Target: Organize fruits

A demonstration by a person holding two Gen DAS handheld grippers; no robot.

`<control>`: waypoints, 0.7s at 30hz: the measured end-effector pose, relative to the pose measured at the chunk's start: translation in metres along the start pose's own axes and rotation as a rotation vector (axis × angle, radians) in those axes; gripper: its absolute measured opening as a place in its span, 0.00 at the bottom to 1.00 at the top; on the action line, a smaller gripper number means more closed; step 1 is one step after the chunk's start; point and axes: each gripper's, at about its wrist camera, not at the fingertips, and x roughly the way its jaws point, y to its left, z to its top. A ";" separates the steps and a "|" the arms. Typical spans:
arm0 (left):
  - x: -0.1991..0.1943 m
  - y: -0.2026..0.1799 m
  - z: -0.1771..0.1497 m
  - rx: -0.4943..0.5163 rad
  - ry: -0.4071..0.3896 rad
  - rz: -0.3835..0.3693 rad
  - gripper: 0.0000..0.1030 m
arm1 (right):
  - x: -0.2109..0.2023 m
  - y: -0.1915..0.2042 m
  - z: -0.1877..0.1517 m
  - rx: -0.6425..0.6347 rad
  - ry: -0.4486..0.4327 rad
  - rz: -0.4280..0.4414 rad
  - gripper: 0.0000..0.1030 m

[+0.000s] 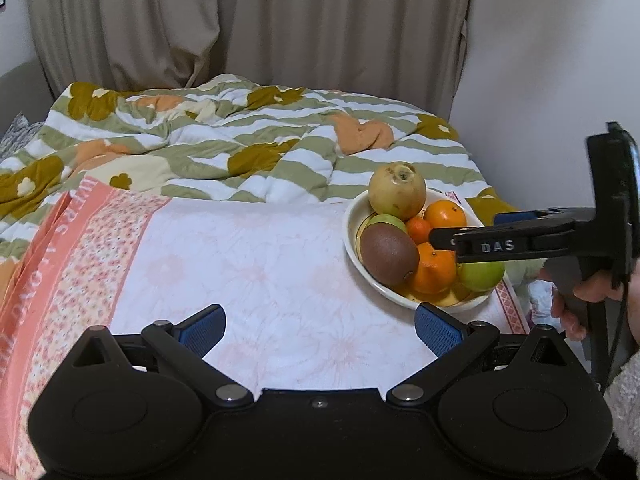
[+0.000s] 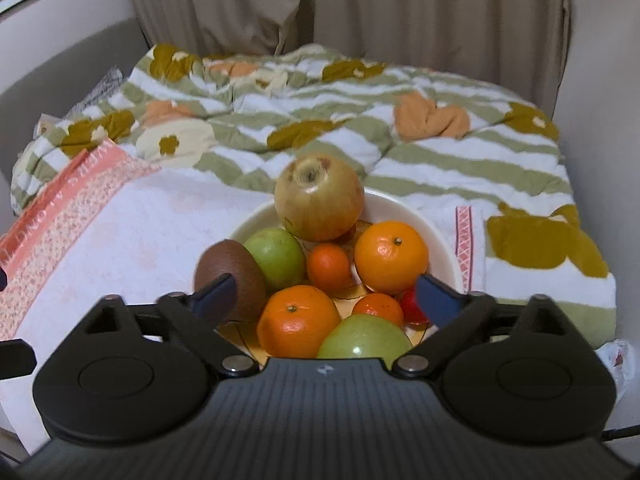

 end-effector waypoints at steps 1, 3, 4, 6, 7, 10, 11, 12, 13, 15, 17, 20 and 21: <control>-0.004 0.001 -0.001 -0.004 -0.004 -0.001 0.99 | -0.005 0.002 0.000 0.000 -0.001 -0.005 1.00; -0.011 0.004 -0.001 -0.007 -0.013 -0.003 0.99 | -0.014 0.005 0.001 0.008 -0.003 -0.014 1.00; -0.016 0.005 0.000 -0.007 -0.020 -0.002 0.99 | -0.018 0.007 0.001 0.011 -0.005 -0.017 1.00; -0.025 0.007 0.000 0.001 -0.039 0.003 0.99 | -0.032 0.012 0.002 0.020 -0.014 -0.027 1.00; -0.030 0.009 0.001 0.006 -0.046 0.005 0.99 | -0.040 0.016 0.002 0.026 -0.017 -0.032 1.00; -0.044 0.015 0.004 0.019 -0.062 0.026 0.99 | -0.068 0.028 0.004 0.072 -0.030 -0.055 1.00; -0.050 0.017 0.005 0.026 -0.074 0.031 0.99 | -0.077 0.032 0.005 0.085 -0.035 -0.064 1.00; -0.057 0.020 0.005 0.034 -0.090 0.036 0.99 | -0.086 0.038 0.005 0.095 -0.043 -0.074 1.00; -0.063 0.024 0.006 0.040 -0.104 0.044 0.99 | -0.098 0.046 0.005 0.102 -0.053 -0.089 1.00; -0.076 0.032 0.007 0.045 -0.124 0.054 0.99 | -0.115 0.060 0.004 0.105 -0.066 -0.117 1.00; -0.088 0.042 0.009 0.053 -0.147 0.051 0.99 | -0.132 0.074 0.002 0.118 -0.075 -0.143 1.00; -0.103 0.057 0.009 0.058 -0.153 0.032 1.00 | -0.151 0.092 -0.003 0.145 -0.082 -0.171 1.00; -0.107 0.061 0.009 0.052 -0.153 0.026 1.00 | -0.155 0.098 -0.004 0.150 -0.083 -0.178 1.00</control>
